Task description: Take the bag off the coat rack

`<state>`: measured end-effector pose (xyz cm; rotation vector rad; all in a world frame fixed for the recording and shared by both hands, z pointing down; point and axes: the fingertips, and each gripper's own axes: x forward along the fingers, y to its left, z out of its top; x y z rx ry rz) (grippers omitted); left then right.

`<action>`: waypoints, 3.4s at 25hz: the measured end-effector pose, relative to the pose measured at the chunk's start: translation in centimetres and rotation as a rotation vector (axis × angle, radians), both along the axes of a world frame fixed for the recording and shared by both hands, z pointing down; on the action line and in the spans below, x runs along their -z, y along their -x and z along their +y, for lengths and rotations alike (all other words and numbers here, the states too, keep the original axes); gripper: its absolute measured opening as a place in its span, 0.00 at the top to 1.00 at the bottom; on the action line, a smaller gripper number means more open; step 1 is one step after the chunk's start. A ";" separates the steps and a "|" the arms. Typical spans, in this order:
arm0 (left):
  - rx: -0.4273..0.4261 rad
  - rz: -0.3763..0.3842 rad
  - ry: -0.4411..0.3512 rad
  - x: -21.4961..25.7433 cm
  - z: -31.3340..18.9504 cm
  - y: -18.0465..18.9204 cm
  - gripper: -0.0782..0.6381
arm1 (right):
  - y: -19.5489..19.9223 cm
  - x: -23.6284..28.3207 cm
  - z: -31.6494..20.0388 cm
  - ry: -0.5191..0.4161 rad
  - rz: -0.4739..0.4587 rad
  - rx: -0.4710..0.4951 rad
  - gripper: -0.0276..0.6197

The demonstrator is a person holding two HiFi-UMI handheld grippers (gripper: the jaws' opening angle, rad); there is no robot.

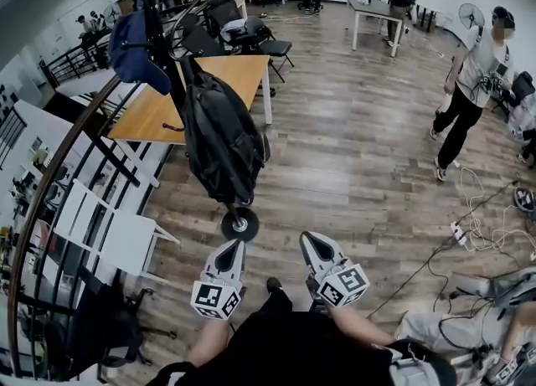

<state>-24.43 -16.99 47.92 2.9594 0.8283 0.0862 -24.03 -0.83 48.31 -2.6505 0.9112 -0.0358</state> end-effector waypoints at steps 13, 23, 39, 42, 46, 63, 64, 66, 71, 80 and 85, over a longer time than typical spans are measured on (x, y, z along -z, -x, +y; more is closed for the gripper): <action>0.052 0.024 0.021 2.4 -4.6 -13.5 0.88 | -13.6 1.0 -4.9 0.065 -0.010 0.084 0.91; 0.134 0.028 0.078 3.2 -7.3 -19.8 0.88 | -21.5 1.3 -7.4 0.113 0.002 0.138 0.91; 0.600 0.059 0.062 2.8 -12.9 -24.1 0.88 | -33.9 1.0 -8.6 0.082 0.057 0.452 0.91; 0.698 0.057 0.048 3.7 -13.0 -24.5 0.88 | -36.6 1.8 -9.3 0.074 0.055 0.555 0.91; 0.816 0.037 0.049 4.3 -12.5 -25.3 0.88 | -39.6 2.5 -9.8 0.063 0.058 0.680 0.91; 1.171 -0.054 0.067 3.0 -8.0 -22.3 0.78 | -44.6 0.8 -10.2 0.099 0.078 1.006 0.90; 1.175 -0.060 0.068 2.9 -7.7 -22.3 0.77 | -44.7 0.5 -10.3 0.112 0.074 1.016 0.90; 1.174 -0.080 0.060 2.5 -7.3 -22.4 0.75 | -44.7 0.0 -10.5 0.125 0.070 1.034 0.90; 1.171 -0.119 0.064 1.1 -7.3 -22.7 0.71 | -44.1 -0.5 -11.8 0.147 0.085 1.102 0.90; 1.150 -0.173 0.037 -1.0 -8.5 -24.9 0.65 | -43.5 0.8 -13.7 0.245 0.241 1.189 0.81; 1.141 -0.194 0.016 -1.7 -8.8 -25.8 0.64 | -44.6 0.6 -15.6 0.271 0.218 1.201 0.70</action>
